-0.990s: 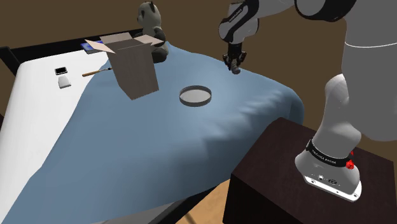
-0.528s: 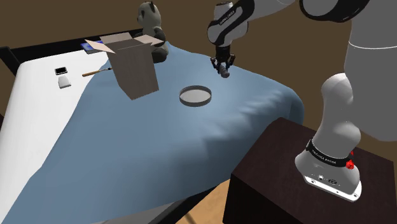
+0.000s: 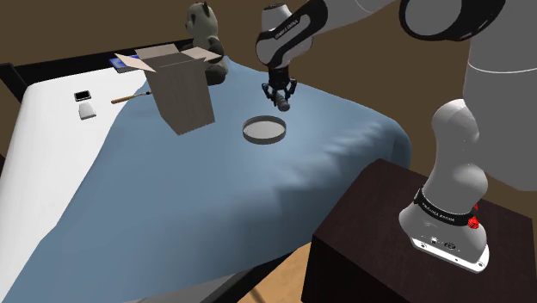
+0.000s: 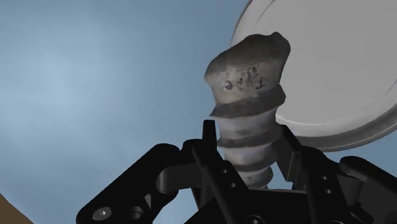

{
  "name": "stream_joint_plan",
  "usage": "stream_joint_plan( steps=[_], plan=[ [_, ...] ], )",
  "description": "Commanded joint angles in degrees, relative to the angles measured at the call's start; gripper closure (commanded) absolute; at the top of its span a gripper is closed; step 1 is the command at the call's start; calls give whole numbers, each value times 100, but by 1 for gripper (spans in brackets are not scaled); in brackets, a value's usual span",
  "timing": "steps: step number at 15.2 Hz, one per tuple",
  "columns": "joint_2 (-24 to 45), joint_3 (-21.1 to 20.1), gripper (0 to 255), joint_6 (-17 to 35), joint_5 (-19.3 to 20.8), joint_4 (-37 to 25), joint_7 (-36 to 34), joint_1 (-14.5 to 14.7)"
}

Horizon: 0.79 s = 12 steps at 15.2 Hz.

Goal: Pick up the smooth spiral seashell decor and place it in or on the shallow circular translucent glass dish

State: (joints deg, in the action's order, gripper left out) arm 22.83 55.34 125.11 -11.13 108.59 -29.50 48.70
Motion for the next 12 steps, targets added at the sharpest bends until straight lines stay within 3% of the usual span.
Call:
stream_joint_plan(
  steps=[1, 5, 12],
  plan=[
    [110, -93, 255, -86, -55, -145, -213, 110],
    [454, -340, 255, -371, -223, -657, -639, 257],
    [717, -525, 255, 48, -449, -446, -552, 130]
  ],
)
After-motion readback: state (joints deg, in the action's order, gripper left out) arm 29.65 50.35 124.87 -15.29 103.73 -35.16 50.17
